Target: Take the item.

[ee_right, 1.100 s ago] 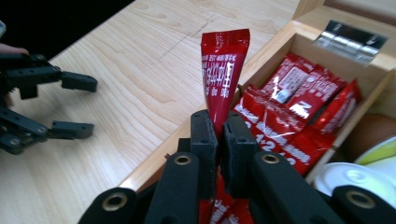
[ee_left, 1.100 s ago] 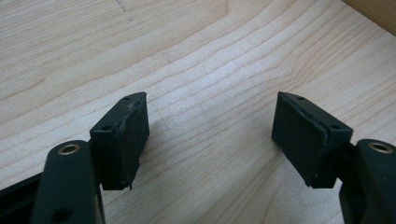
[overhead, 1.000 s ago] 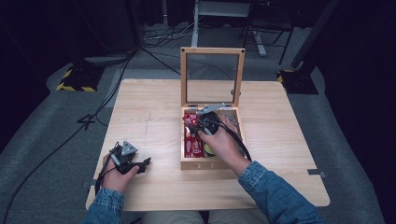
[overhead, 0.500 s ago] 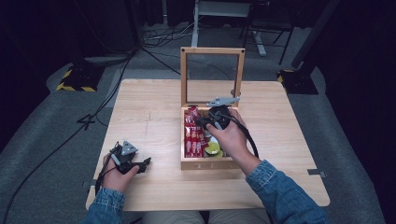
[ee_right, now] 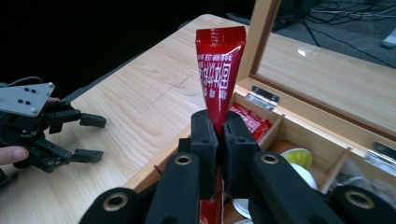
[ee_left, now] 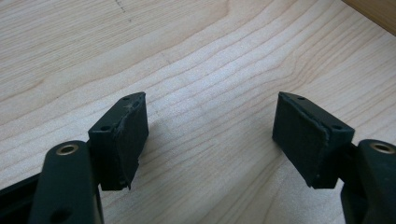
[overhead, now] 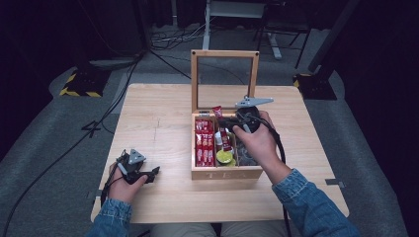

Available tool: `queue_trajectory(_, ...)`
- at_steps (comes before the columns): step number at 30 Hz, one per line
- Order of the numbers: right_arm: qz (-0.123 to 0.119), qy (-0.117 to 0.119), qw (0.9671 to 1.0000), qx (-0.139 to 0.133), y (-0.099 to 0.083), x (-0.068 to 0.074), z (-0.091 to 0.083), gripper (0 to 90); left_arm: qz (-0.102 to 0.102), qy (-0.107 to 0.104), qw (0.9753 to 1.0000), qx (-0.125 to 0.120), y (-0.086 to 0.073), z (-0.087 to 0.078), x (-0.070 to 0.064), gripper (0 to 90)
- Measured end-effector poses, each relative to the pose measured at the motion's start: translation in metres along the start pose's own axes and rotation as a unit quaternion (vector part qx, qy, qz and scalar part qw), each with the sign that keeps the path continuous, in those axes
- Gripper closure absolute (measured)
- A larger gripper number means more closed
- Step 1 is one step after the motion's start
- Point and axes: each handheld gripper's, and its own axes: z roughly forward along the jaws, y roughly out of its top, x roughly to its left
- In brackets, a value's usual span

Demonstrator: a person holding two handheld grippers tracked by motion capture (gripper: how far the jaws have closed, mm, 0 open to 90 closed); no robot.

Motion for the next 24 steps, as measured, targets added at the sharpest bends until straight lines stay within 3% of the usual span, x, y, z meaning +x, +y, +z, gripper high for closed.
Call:
queue_trajectory(14, 0.019, -0.032, 0.9991, -0.022, -0.001, -0.025, -0.038, 84.6, 0.008, -0.004, 1.0000, 0.001, 0.003, 0.002, 0.003, 26.1)
queue_trajectory(24, 0.035, -0.065, 0.9969, -0.026, -0.008, -0.052, -0.067, 84.6, 0.007, -0.003, 1.0000, 0.001, 0.003, 0.003, 0.002, 26.0)
